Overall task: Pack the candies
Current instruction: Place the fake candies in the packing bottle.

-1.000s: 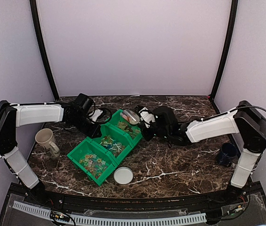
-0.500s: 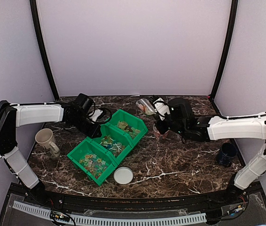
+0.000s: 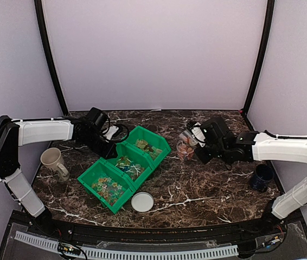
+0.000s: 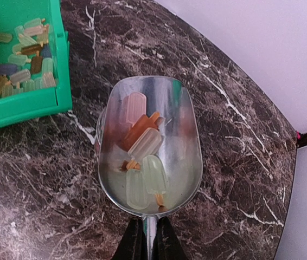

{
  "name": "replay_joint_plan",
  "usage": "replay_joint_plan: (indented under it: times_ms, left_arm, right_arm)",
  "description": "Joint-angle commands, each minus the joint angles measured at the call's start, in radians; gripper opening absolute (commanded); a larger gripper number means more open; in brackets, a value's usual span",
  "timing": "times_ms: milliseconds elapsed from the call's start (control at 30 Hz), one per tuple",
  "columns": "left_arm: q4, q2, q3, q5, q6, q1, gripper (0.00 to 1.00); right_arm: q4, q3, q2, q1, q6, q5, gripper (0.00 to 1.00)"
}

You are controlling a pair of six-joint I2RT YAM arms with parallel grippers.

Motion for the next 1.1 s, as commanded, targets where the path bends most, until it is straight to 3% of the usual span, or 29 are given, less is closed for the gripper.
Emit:
replay_joint_plan:
  times_ms: [0, 367, 1067]
  left_arm:
    - [0.056, -0.073, 0.026, 0.063, -0.019, 0.003, 0.00]
    - [0.057, -0.072, 0.027, 0.068, -0.020, 0.003, 0.00]
    - [0.055, -0.075, 0.027, 0.059, -0.016, 0.003, 0.00]
  right_arm:
    - [-0.135, 0.055, -0.006, -0.014, 0.042, 0.026, 0.00]
    - [-0.374, 0.192, 0.089, -0.025, 0.053, 0.019, 0.00]
    - [-0.583, 0.398, 0.238, -0.025, 0.016, 0.019, 0.00]
